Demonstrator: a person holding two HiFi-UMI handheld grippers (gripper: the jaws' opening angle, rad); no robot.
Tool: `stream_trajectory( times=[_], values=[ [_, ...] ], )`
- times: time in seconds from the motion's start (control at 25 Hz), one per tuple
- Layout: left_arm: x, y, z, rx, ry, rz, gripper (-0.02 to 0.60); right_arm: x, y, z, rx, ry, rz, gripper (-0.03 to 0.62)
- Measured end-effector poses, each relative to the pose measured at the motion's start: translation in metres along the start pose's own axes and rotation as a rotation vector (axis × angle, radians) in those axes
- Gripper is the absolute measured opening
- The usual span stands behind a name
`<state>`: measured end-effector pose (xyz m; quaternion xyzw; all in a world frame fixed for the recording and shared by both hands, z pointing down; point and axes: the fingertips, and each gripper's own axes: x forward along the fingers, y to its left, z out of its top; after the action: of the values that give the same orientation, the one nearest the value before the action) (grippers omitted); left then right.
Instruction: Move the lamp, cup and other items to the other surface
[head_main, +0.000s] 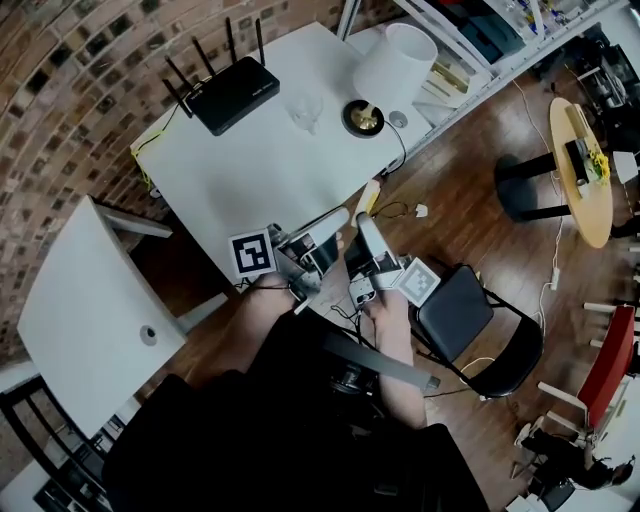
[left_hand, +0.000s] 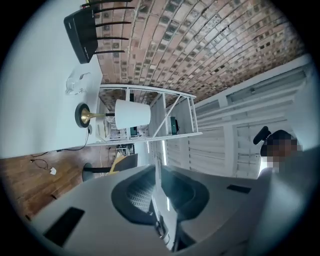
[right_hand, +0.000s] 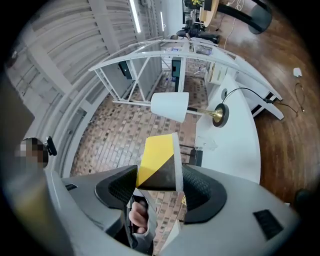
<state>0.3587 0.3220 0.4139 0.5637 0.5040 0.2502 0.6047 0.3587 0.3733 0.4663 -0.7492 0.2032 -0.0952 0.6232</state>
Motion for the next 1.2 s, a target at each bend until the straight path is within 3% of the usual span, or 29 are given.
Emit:
stream_trajectory(
  times=[0.48,0.96,1.2],
  values=[
    [-0.027,0.015,0.1,-0.014,-0.138,0.002,0.028,0.101,-0.034,-0.009,-0.026,0.127,-0.026,0.305],
    [-0.033,0.028,0.143,0.032,-0.272,0.076,0.028,0.15,-0.079,-0.003,0.004,0.253,-0.055,0.305],
    [-0.011,0.038,0.167,0.078,-0.382,0.121,0.026,0.18,-0.1,0.011,0.007,0.402,-0.041,0.305]
  ],
)
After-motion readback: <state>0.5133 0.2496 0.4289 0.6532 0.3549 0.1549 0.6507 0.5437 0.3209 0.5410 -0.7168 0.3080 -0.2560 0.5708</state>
